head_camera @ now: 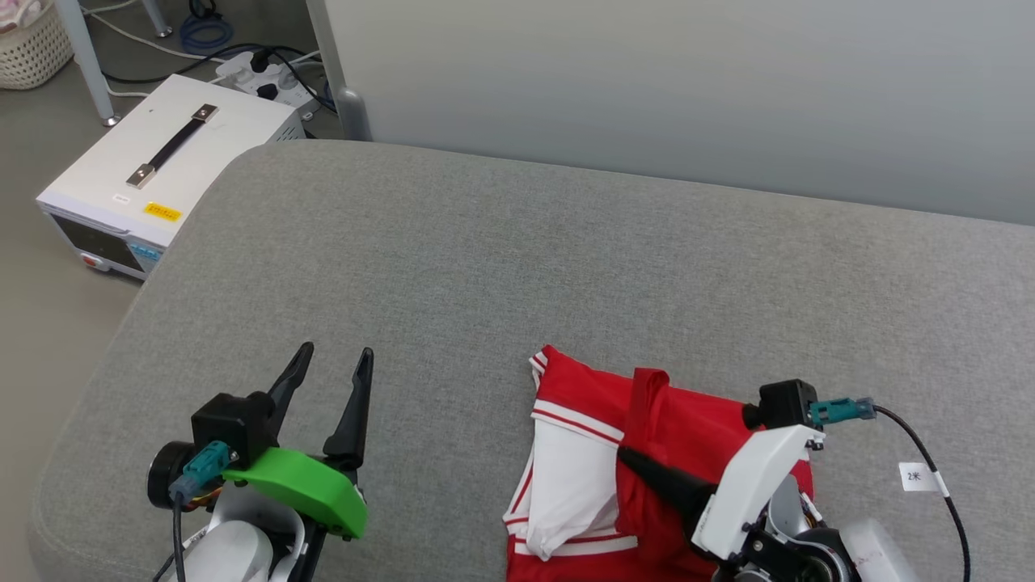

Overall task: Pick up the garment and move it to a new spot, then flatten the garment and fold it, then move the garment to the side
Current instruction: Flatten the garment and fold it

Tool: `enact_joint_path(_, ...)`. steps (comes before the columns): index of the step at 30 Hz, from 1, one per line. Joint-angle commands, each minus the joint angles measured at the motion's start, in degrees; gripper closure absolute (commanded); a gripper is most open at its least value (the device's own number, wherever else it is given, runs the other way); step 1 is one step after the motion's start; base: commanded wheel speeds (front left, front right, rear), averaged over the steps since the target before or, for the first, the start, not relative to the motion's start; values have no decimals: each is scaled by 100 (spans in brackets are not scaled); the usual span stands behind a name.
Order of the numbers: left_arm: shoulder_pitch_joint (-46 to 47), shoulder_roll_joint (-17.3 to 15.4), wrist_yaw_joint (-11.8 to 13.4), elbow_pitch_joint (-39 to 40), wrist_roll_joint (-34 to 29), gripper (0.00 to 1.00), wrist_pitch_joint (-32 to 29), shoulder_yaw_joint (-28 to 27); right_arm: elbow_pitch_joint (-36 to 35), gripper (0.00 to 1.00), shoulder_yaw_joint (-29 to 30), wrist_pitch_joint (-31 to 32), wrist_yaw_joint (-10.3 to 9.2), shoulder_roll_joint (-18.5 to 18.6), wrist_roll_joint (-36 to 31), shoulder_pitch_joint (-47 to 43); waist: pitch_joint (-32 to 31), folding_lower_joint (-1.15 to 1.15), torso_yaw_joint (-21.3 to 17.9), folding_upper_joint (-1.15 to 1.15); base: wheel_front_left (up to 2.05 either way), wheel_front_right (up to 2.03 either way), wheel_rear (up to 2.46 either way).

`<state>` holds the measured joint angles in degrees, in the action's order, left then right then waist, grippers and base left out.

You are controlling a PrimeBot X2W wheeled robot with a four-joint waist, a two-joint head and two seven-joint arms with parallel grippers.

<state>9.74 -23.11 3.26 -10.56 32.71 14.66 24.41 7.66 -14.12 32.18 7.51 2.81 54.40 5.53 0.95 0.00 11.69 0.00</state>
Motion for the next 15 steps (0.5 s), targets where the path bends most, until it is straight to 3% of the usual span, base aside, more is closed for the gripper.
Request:
enact_joint_path(1, -64, 0, -30, 1, -58, 0, 30, 9, 122, 100, -89, -119, -2, 8, 72, 173, 22, 0, 45, 0, 0, 0, 0)
enact_joint_path(13, -3, 37, -52, -45, -51, 0, 30, 43, 1593, 100, -709, -877, -2, 7, 460, 1081, 167, 0, 258, 0, 0, 0, 0)
enact_joint_path(14, 2, 41, -55, -50, -52, 0, 31, 45, 1707, 23, -777, -946, -2, 7, 457, 1160, 175, 0, 271, 0, 0, 0, 0)
enact_joint_path(15, 6, 43, -58, -56, -54, 0, 31, 47, 1793, 0, -824, -1003, -2, 7, 480, 1213, 178, 0, 281, 0, 0, 0, 0)
